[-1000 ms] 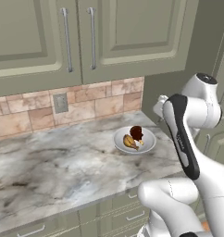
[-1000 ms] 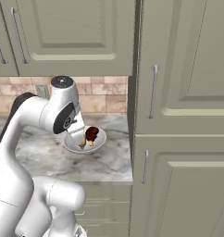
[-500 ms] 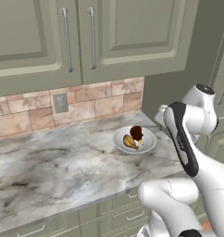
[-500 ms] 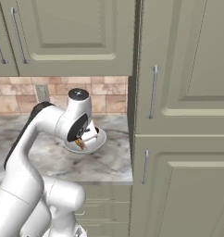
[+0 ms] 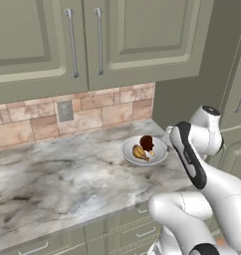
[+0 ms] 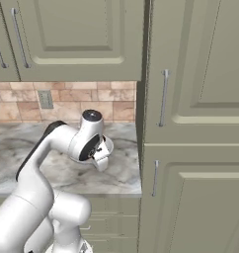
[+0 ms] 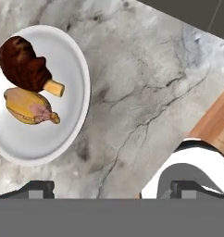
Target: Place the bowl with the lemon and lemon wedge on the second highest shelf of the fridge. Place the bowl with the chicken drumstick and steak on the top shelf of the fridge.
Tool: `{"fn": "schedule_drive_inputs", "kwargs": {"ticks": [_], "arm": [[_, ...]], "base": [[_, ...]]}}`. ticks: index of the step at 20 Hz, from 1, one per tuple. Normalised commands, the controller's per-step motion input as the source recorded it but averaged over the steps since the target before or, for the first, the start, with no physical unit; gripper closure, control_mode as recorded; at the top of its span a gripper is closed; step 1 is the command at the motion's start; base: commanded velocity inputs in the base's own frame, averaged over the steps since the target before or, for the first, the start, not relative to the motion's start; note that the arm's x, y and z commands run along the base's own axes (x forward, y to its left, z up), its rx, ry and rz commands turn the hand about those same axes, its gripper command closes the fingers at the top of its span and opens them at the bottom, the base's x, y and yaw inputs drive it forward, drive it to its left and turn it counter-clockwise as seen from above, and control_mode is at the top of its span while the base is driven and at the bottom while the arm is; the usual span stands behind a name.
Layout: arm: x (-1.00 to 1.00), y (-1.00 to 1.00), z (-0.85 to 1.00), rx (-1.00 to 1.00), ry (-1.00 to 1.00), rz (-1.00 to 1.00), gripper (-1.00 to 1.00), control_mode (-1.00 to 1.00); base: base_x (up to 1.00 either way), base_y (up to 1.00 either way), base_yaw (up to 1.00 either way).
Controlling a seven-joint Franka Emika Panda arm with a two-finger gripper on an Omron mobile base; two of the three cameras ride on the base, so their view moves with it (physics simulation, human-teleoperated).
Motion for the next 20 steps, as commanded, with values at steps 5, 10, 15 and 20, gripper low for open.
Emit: {"fn": "schedule_drive_inputs", "kwargs": {"ticks": [5,10,15,20], "arm": [[0.42,0.0,-0.14,0.0,0.01,0.02,-1.0,-1.0],[0.57,0.0,-0.17,-0.01,0.06,0.0,-1.0,-1.0],[0.25,0.0,-0.48,-0.04,0.07,0.02,-1.0,-1.0],[0.18,0.0,-0.19,0.0,0.0,0.01,-1.0,-1.0]], "base": [[0.0,0.0,0.0],[0.0,0.0,0.0],[0.0,0.0,0.0],[0.0,0.0,0.0]]}}
